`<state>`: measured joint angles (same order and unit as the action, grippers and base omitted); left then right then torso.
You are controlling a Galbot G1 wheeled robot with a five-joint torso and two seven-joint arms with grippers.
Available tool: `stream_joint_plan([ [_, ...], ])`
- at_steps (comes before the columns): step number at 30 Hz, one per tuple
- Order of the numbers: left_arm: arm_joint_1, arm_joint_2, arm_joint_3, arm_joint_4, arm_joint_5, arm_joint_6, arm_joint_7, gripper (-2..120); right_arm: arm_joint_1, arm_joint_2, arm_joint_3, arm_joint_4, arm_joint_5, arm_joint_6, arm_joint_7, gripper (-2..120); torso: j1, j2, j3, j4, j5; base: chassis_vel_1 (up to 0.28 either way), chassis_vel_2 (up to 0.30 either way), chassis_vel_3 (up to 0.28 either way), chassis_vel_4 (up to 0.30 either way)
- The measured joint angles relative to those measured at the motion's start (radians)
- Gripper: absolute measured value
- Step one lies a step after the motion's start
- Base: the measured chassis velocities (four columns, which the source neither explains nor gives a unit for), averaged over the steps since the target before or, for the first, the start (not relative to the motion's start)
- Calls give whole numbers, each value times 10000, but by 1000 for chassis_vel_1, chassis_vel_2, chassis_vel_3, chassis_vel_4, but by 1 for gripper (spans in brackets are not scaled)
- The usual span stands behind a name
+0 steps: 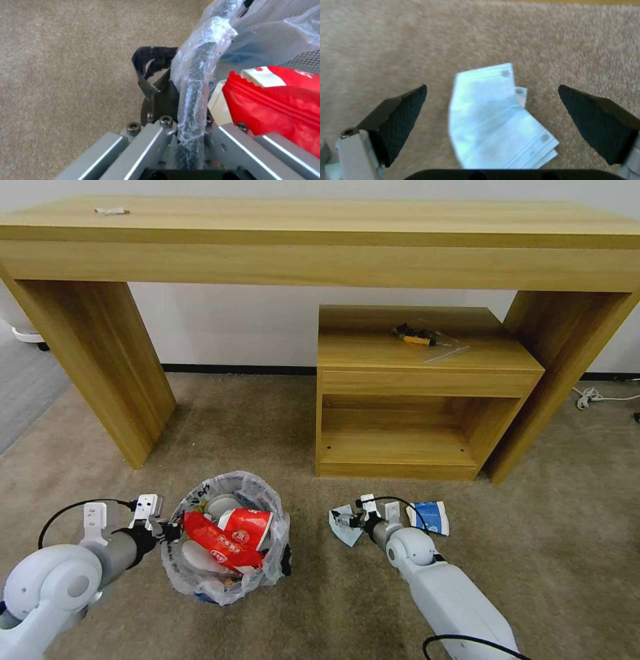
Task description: Pick up the trash bin and place the garbage on the floor into it.
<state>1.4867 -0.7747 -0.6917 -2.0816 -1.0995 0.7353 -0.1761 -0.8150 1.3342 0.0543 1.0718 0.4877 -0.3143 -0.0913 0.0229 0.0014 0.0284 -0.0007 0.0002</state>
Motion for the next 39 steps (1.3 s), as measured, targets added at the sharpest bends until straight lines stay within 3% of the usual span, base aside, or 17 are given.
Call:
stream_joint_plan([
  [9,-38,40,103,-33,-3,1,3,0,661,338,-326,-1455,-419,281,-801,100,0,0,1,-1,-2,0,0,0,0],
  [20,-76,104,51,-128,-55,1,39,0,1256,889,-354,-2701,-1014,258,-754,100,0,0,0,0,-2,0,0,0,0],
  [39,-138,297,68,-269,-167,1,113,0,1004,745,-304,-2403,-1167,200,-449,34,0,1,0,1,0,0,0,0,0],
])
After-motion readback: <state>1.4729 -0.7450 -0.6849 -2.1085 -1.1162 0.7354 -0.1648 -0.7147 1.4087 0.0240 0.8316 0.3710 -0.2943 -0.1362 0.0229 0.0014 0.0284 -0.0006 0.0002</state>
